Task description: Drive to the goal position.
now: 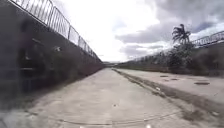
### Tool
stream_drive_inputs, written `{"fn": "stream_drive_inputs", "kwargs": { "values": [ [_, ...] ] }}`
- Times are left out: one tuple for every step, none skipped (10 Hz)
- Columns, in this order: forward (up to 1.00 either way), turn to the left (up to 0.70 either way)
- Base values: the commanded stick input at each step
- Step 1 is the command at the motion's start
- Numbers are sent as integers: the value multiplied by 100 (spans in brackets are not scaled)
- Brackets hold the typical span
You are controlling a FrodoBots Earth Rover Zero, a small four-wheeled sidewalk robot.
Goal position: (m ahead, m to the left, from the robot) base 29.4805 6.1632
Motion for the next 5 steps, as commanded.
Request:
{"fn": "stream_drive_inputs", "kwargs": {
  "values": [
    [100,0],
    [100,0],
    [100,0],
    [100,0],
    [100,0]
  ]
}}
